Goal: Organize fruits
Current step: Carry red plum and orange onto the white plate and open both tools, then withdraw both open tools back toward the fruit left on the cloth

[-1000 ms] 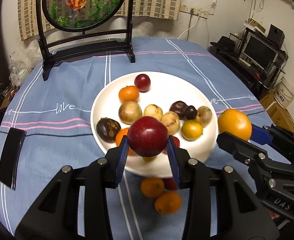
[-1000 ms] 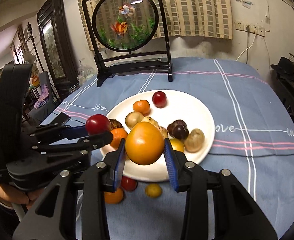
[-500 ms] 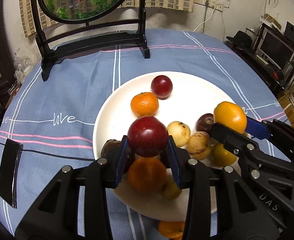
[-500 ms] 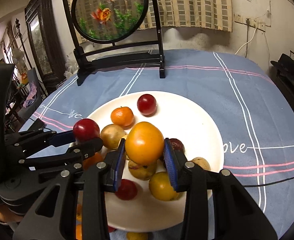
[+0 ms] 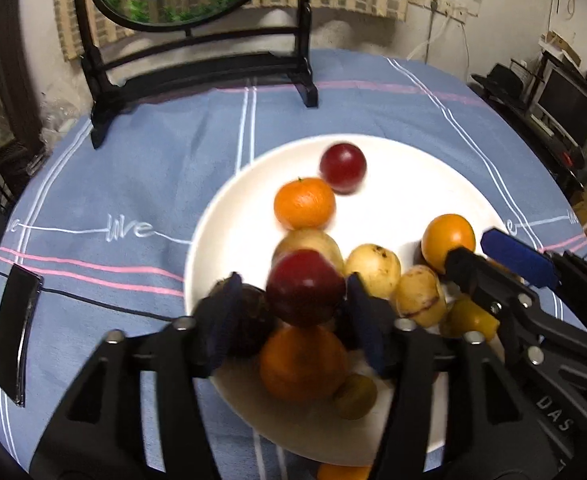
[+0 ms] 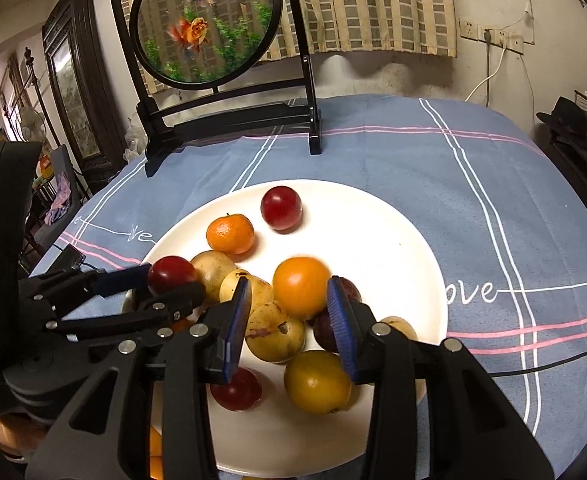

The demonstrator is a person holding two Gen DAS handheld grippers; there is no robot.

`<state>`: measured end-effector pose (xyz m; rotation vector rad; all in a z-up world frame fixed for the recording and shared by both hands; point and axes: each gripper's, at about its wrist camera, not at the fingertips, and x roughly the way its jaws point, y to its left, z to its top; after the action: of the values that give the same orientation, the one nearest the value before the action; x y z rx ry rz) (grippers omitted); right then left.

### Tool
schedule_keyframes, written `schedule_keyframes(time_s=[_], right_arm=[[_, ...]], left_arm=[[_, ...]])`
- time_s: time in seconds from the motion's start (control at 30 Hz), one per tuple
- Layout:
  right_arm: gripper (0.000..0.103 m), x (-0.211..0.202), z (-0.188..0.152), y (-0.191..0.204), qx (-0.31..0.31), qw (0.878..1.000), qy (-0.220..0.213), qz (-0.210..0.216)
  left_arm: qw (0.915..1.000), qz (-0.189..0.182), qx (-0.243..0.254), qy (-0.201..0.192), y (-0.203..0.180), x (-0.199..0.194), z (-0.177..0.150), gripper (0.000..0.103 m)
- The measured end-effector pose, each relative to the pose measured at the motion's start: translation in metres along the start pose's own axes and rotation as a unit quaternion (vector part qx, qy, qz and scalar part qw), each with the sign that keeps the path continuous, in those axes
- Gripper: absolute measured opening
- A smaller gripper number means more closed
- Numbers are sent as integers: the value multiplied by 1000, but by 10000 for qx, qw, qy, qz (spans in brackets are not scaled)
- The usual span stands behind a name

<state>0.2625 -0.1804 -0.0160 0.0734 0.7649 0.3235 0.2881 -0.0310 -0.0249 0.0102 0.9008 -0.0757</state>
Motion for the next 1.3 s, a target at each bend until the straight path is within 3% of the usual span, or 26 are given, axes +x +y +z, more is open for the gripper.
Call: schedule_keyframes(time_s=[0.1,0.27,0.53,0.83,1.3], right_arm=[[42,-4,-1,1,11,10000,-30,54],[43,-13,-3,1,38,9999,-56,123],[55,-40,-14,9,-16,9997,-240,35],[66,-86,-54,14,-260,9986,-358,-287],[67,-110,-116,7,21,9995,44,-319]], left_arm=[[9999,23,-99,-78,4,-5,2,69],[9999,18,-57,-140,2,-14,-2,72],[9997,3,-49,-246,4,-41,-17,78],[9994,-25,25,-338,2,-78,-57,85],[9997,-200,76,-75,-4,-101,-123,87]])
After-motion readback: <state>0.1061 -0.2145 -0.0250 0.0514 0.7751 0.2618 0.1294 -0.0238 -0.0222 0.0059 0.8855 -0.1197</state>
